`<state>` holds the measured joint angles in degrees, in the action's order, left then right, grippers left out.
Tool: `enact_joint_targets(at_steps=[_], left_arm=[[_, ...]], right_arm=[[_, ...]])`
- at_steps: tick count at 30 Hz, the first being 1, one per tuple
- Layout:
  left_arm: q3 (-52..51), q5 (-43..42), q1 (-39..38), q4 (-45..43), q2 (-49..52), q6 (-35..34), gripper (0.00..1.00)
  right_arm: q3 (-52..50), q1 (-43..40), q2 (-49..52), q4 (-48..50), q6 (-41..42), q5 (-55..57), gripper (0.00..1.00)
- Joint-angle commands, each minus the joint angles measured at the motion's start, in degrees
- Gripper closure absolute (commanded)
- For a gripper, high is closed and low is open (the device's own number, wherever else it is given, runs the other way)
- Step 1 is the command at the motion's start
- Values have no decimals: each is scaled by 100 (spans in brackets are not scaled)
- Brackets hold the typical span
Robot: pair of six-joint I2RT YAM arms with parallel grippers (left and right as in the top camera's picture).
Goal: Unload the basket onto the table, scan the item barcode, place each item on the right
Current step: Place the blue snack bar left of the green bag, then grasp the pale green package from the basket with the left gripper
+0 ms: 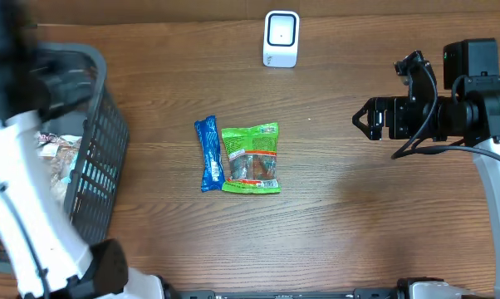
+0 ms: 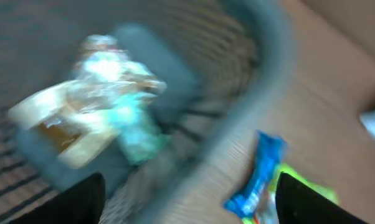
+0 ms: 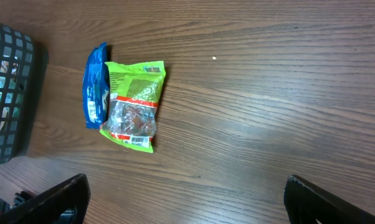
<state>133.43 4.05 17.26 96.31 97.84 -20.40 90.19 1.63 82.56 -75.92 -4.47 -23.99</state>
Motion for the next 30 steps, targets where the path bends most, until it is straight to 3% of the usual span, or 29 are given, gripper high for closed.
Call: enact_joint_targets(at_steps=[1, 7, 14, 23, 27, 30], left_arm=[[-87, 232, 1137, 48, 72, -837, 8], [-1478, -105, 2157, -664, 225, -1008, 5], [-4299, -929, 2103, -2811, 225, -914, 7], [-6894, -1158, 1934, -5405, 225, -940, 9], [-7418, -1154, 1937, -5880, 225, -940, 32], [-7405, -1163, 1937, -5908, 221, -940, 86]], right_arm=[[-13, 15, 20, 20, 0, -9, 0], [-13, 15, 20, 24, 0, -11, 0], [-13, 15, 20, 33, 0, -9, 0], [-13, 15, 20, -13, 0, -9, 0], [-13, 15, 20, -11, 0, -11, 0], [-13, 15, 20, -11, 0, -9, 0]])
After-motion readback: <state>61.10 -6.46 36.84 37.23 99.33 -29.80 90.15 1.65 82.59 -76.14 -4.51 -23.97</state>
